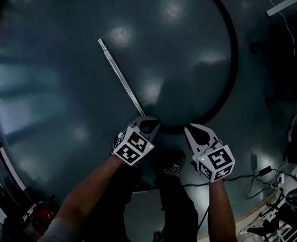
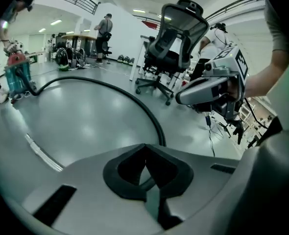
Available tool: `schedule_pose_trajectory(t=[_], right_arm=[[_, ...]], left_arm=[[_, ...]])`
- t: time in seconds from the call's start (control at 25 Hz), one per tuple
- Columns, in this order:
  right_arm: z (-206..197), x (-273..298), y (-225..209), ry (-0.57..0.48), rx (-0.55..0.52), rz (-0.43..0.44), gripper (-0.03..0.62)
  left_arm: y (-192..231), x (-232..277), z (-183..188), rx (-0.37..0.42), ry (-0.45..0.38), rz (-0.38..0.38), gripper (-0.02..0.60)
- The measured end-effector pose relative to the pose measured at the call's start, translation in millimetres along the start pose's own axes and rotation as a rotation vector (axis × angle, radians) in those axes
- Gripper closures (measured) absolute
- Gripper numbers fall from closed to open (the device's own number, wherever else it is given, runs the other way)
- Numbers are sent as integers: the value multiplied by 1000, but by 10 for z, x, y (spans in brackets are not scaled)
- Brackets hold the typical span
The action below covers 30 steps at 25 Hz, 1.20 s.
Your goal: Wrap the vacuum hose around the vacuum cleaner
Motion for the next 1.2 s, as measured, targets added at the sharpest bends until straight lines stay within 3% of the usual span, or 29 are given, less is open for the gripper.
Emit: schedule_pose_trajectory(t=[0.08, 0.24, 0.4, 0.64, 0.84, 0.96, 1.2], right_arm=[[-292, 164, -233, 32, 4, -5, 587], [-965, 468, -642, 133, -20, -6, 521], [-1590, 686, -909, 292, -115, 2, 419], [-2013, 853, -1274, 471, -421, 43, 376], [-2372, 1025, -1413, 636, -669, 111, 377], [-2368, 1078, -1494, 633, -660, 109, 377], [-2334, 1057, -1509, 510, -513, 55, 378]], left_arm=[[-145, 382, -201, 22, 29, -59, 574], [-471, 1069, -681, 59, 86, -178, 573], [-752, 1468, -1069, 176, 172, -326, 541], [-896, 1861, -1314, 331, 241, -410, 431], [-943, 2085, -1672, 486, 296, -427, 405], [-937, 2209, -1793, 513, 350, -435, 405], [-1016, 2350, -1955, 601, 413, -412, 405]])
Point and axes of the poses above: the fingertips, and each gripper's own axes: x forward along the fingers, y to its left, z out of its top, the point moved 3 cm from there along -x, backward along the fingers, and after that the axes turned 14 degrees about x, right-handed, at the moved point
